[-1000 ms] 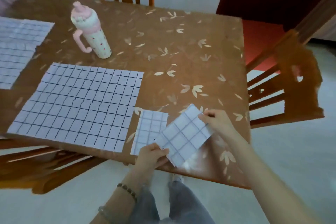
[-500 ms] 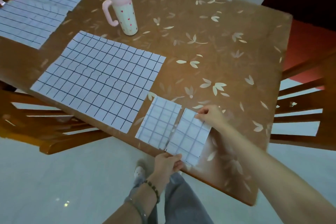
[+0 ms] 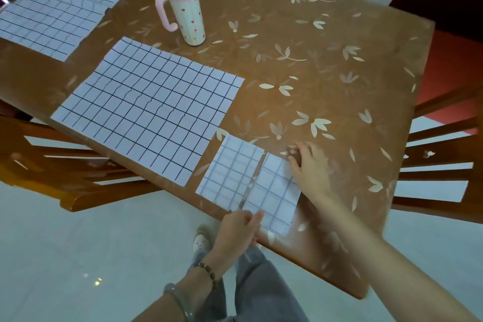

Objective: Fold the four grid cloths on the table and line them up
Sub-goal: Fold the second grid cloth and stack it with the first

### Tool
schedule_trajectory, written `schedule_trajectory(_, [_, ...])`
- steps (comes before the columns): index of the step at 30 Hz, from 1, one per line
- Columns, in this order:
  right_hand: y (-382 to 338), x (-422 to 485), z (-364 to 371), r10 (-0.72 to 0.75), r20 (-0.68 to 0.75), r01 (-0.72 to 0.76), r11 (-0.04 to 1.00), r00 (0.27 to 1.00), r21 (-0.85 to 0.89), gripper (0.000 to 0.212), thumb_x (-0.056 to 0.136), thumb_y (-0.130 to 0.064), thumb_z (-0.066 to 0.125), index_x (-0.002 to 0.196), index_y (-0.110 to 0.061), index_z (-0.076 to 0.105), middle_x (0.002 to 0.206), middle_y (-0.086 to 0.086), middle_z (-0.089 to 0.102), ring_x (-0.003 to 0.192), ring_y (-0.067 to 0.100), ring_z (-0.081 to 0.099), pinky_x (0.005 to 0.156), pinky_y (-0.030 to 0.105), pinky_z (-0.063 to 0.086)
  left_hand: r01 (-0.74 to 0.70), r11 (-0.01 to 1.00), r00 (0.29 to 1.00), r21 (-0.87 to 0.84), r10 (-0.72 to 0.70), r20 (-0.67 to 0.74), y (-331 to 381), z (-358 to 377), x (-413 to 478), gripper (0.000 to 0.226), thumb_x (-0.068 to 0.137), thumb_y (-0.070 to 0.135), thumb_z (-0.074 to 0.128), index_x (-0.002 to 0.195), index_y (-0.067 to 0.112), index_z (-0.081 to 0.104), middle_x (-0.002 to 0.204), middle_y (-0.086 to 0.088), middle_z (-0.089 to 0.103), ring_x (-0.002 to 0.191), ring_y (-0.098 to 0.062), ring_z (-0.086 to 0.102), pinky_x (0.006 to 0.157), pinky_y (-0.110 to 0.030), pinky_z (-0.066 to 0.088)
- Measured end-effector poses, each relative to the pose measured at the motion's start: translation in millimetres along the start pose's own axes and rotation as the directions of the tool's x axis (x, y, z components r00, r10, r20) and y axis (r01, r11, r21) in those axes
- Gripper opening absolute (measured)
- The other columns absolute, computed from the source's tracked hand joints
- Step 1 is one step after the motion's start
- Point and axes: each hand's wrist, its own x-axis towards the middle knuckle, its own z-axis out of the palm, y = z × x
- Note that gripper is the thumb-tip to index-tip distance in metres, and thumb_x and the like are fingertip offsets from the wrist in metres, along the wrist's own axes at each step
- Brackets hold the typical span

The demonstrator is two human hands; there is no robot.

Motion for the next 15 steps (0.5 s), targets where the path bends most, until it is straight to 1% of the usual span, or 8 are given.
schedule_trajectory(1, [-1, -9, 1, -0.052, -0.054, 0.05, 0.998, 0.997, -0.042, 0.038, 0.087, -0.013, 0.059, 0.124, -0.004, 0.057, 0.126, 0.017, 0.055, 0.114, 0.037, 0.05, 0.097, 0.046, 0.037, -0.211, 0.956, 0.974, 0.203, 0.223, -0.04, 3, -1, -3, 0.036, 0.096, 0.042, 0.049, 0.085, 0.013, 0.067, 0.081, 0.002, 0.069, 0.077, -0.01, 0.065, 0.075, -0.014, 0.052])
schedule_trajectory(2, [1, -18, 4, -0.102, -0.081, 0.095, 0.992, 0.991, -0.085, 0.04, 0.086, -0.014, 0.057, 0.124, -0.002, 0.057, 0.128, 0.02, 0.054, 0.117, 0.039, 0.05, 0.097, 0.049, 0.04, -0.395, 0.817, 0.888, 0.42, 0.457, -0.055, 2, 0, 1, 0.032, 0.097, 0.04, 0.044, 0.096, 0.018, 0.066, 0.094, 0.005, 0.068, 0.09, -0.007, 0.062, 0.082, -0.013, 0.05])
schedule_trajectory(3, [3, -28, 7, -0.135, -0.059, 0.126, 0.983, 0.989, -0.132, 0.043, 0.087, -0.019, 0.052, 0.126, -0.001, 0.055, 0.132, 0.021, 0.052, 0.122, 0.038, 0.048, 0.099, 0.051, 0.04, -0.494, 0.646, 0.793, 0.583, 0.609, -0.002, 1, 3, 6, 0.037, 0.097, 0.041, 0.039, 0.109, 0.019, 0.065, 0.109, 0.005, 0.067, 0.104, -0.009, 0.061, 0.092, -0.019, 0.05])
schedule_trajectory(4, [6, -38, 11, -0.145, -0.002, 0.142, 0.972, 0.989, -0.186, 0.047, 0.09, -0.024, 0.044, 0.13, -0.002, 0.052, 0.137, 0.02, 0.049, 0.129, 0.035, 0.042, 0.104, 0.051, 0.037, -0.53, 0.499, 0.751, 0.685, 0.651, 0.106, -1, 10, 14, 0.048, 0.095, 0.046, 0.035, 0.121, 0.016, 0.063, 0.124, 0.002, 0.064, 0.118, -0.013, 0.058, 0.102, -0.029, 0.046])
schedule_trajectory(5, [10, -46, 15, -0.135, 0.067, 0.147, 0.96, 0.989, -0.237, 0.052, 0.092, -0.03, 0.037, 0.135, -0.002, 0.047, 0.142, 0.019, 0.044, 0.134, 0.032, 0.035, 0.108, 0.05, 0.032, -0.524, 0.4, 0.756, 0.752, 0.625, 0.195, -5, 15, 23, 0.06, 0.094, 0.051, 0.029, 0.131, 0.012, 0.057, 0.137, -0.003, 0.056, 0.129, -0.018, 0.05, 0.11, -0.037, 0.037])
schedule_trajectory(7, [18, -59, 22, -0.094, 0.169, 0.142, 0.942, 0.981, -0.303, 0.061, 0.094, -0.039, 0.029, 0.142, -0.001, 0.036, 0.15, 0.017, 0.034, 0.14, 0.026, 0.023, 0.112, 0.047, 0.019, -0.492, 0.325, 0.808, 0.808, 0.515, 0.285, -11, 24, 38, 0.076, 0.093, 0.06, 0.02, 0.145, 0.007, 0.039, 0.152, -0.01, 0.038, 0.142, -0.024, 0.031, 0.115, -0.046, 0.021])
schedule_trajectory(11, [30, -71, 32, 0.003, 0.315, 0.13, 0.907, 0.949, -0.4, 0.068, 0.097, -0.05, 0.013, 0.146, -0.002, 0.017, 0.154, 0.016, 0.023, 0.145, 0.023, 0.012, 0.115, 0.042, -0.002, -0.411, 0.322, 0.883, 0.853, 0.372, 0.285, -24, 28, 53, 0.092, 0.089, 0.071, 0.007, 0.147, 0.003, 0.03, 0.154, -0.014, 0.031, 0.145, -0.026, 0.024, 0.118, -0.05, 0.019])
schedule_trajectory(15, [35, -75, 36, 0.064, 0.385, 0.131, 0.878, 0.921, -0.46, 0.077, 0.093, -0.056, -0.003, 0.147, -0.004, 0.012, 0.157, 0.013, 0.014, 0.144, 0.02, 0.001, 0.114, 0.041, -0.014, -0.417, 0.319, 0.882, 0.851, 0.367, 0.295, -32, 30, 57, 0.099, 0.087, 0.073, 0.0, 0.146, 0.001, 0.031, 0.153, -0.016, 0.032, 0.145, -0.027, 0.021, 0.115, -0.048, 0.014])
